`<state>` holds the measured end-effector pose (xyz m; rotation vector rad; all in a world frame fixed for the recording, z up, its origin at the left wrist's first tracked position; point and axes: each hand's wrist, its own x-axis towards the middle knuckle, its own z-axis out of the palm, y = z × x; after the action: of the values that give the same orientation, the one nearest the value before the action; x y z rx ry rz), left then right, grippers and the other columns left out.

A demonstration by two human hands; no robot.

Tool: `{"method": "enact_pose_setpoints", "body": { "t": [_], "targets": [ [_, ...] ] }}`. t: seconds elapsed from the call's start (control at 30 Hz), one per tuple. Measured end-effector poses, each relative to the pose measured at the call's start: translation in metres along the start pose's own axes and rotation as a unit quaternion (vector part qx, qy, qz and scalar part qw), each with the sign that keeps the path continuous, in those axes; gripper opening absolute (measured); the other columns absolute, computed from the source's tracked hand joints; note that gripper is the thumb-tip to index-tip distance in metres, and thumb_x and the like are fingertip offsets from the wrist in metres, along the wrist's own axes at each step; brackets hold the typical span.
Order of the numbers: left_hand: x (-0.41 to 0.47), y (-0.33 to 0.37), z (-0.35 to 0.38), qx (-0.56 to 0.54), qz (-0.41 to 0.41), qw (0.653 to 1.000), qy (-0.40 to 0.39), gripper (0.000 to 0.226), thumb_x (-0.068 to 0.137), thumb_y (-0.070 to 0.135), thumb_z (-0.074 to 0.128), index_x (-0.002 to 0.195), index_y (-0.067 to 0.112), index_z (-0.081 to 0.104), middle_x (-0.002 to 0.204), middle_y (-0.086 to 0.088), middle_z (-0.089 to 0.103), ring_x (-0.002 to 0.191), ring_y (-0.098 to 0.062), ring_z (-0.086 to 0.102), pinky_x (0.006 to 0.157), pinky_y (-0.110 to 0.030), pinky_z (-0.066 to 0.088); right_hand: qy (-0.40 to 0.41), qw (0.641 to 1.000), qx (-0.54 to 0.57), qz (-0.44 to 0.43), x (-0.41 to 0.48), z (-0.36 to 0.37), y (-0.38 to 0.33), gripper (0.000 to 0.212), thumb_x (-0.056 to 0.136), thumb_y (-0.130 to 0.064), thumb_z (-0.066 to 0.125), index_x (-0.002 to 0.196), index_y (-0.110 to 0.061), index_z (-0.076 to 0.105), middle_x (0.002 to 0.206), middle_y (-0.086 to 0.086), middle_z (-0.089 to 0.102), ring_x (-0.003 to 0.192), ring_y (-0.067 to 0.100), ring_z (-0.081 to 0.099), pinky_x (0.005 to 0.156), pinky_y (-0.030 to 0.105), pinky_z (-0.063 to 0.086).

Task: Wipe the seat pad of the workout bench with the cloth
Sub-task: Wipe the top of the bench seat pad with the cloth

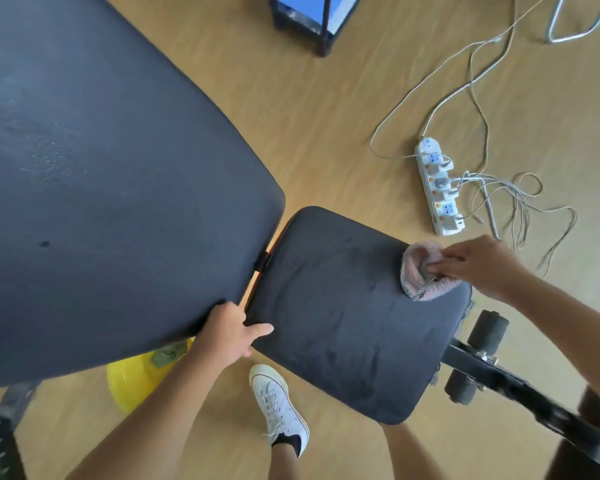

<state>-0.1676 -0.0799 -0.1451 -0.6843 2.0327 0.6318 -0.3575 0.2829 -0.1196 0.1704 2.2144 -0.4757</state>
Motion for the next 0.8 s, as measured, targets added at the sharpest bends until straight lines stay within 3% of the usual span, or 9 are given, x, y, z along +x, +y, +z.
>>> {"method": "enact_pose_setpoints", "body": {
  "t": [0.07, 0.2, 0.33, 0.47, 0.53, 0.6, 0.67, 0.73, 0.8],
  "targets": [
    [0.0, 0.004, -0.007, 0.004, -0.015, 1.0, -0.001, 0.055, 0.083, 0.05, 0.073, 0.061, 0.006, 0.047, 0.061, -0.021, 0.073, 0.038, -0.004, 0.067, 0.043, -0.027, 0.039, 0.007, 1.0, 0.014, -0.015, 0.001, 0.004, -0.021, 0.024, 0.078, -0.032, 0.089, 0.091, -0.013, 0.082, 0.053, -0.012, 0.056, 0.058, 0.01, 0.047, 0.048, 0.015, 0.035],
    [-0.003, 0.009, -0.01, -0.03, -0.009, 0.999, -0.027, 0.053, 0.087, 0.036, 0.076, 0.061, 0.009, 0.038, 0.07, -0.027, 0.075, 0.027, -0.007, 0.058, 0.029, -0.019, 0.032, 0.018, 0.985, 0.081, -0.151, 0.042, 0.055, -0.135, 0.019, 0.081, -0.034, 0.084, 0.082, -0.016, 0.079, 0.065, -0.001, 0.058, 0.066, 0.014, 0.05, 0.046, 0.013, 0.033],
    [0.004, 0.004, -0.007, -0.043, -0.007, 0.999, -0.007, 0.058, 0.086, 0.034, 0.078, 0.057, 0.011, 0.033, 0.051, -0.016, 0.07, 0.039, -0.016, 0.069, 0.031, -0.021, 0.036, -0.005, 0.977, 0.064, -0.205, 0.051, 0.068, -0.155, 0.026, 0.082, -0.033, 0.083, 0.069, -0.02, 0.065, 0.057, -0.004, 0.042, 0.071, 0.017, 0.04, 0.047, 0.02, 0.028],
    [0.002, 0.004, -0.006, -0.046, -0.005, 0.999, -0.021, 0.062, 0.085, 0.034, 0.08, 0.057, 0.012, 0.029, 0.03, 0.003, 0.046, 0.051, -0.027, 0.075, 0.037, -0.023, 0.037, 0.038, 0.99, 0.099, -0.089, 0.024, 0.034, -0.037, 0.026, 0.077, -0.044, 0.086, 0.075, -0.02, 0.076, 0.065, 0.007, 0.057, 0.066, 0.019, 0.046, 0.058, 0.029, 0.037],
    [0.003, 0.003, -0.006, -0.046, 0.0, 0.999, -0.018, 0.062, 0.085, 0.035, 0.08, 0.056, 0.012, 0.03, 0.03, 0.003, 0.046, 0.051, -0.027, 0.075, 0.037, -0.023, 0.037, 0.08, 0.984, 0.153, -0.042, 0.002, 0.028, 0.016, 0.028, 0.078, -0.04, 0.088, 0.097, -0.021, 0.083, 0.078, 0.013, 0.071, 0.071, 0.026, 0.06, 0.064, 0.03, 0.044],
    [0.002, 0.004, -0.006, -0.044, -0.011, 0.999, -0.015, 0.061, 0.086, 0.037, 0.078, 0.056, 0.011, 0.03, 0.033, 0.001, 0.056, 0.05, -0.029, 0.074, 0.039, -0.022, 0.037, 0.132, 0.963, 0.232, 0.029, -0.021, 0.033, 0.044, 0.028, 0.079, -0.039, 0.087, 0.102, -0.023, 0.082, 0.085, 0.014, 0.076, 0.074, 0.029, 0.066, 0.067, 0.033, 0.049],
    [0.001, 0.005, -0.005, -0.042, -0.017, 0.999, -0.019, 0.062, 0.086, 0.037, 0.077, 0.055, 0.012, 0.03, 0.033, 0.001, 0.057, 0.052, -0.031, 0.075, 0.04, -0.022, 0.037, 0.183, 0.928, 0.301, 0.118, -0.046, 0.053, 0.053, 0.022, 0.082, -0.042, 0.083, 0.084, -0.021, 0.078, 0.068, 0.006, 0.066, 0.062, 0.022, 0.053, 0.059, 0.03, 0.04],
    [0.002, 0.004, -0.005, -0.044, -0.017, 0.999, -0.019, 0.063, 0.086, 0.036, 0.077, 0.056, 0.013, 0.028, 0.028, 0.005, 0.048, 0.056, -0.03, 0.077, 0.042, -0.023, 0.038, 0.225, 0.901, 0.319, 0.188, -0.075, 0.094, 0.049, 0.048, 0.086, -0.041, 0.078, 0.065, -0.005, 0.056, 0.059, 0.004, 0.042, 0.06, 0.022, 0.036, 0.053, 0.032, 0.027],
    [0.005, 0.002, -0.003, -0.034, -0.012, 0.999, -0.02, 0.063, 0.086, 0.038, 0.077, 0.058, 0.014, 0.027, 0.032, 0.003, 0.056, 0.053, -0.025, 0.076, 0.044, -0.024, 0.042, 0.215, 0.891, 0.337, 0.215, -0.113, 0.133, 0.043, 0.048, 0.091, -0.029, 0.076, 0.062, -0.006, 0.045, 0.06, 0.006, 0.036, 0.057, 0.02, 0.03, 0.047, 0.031, 0.025]
  ]
}}
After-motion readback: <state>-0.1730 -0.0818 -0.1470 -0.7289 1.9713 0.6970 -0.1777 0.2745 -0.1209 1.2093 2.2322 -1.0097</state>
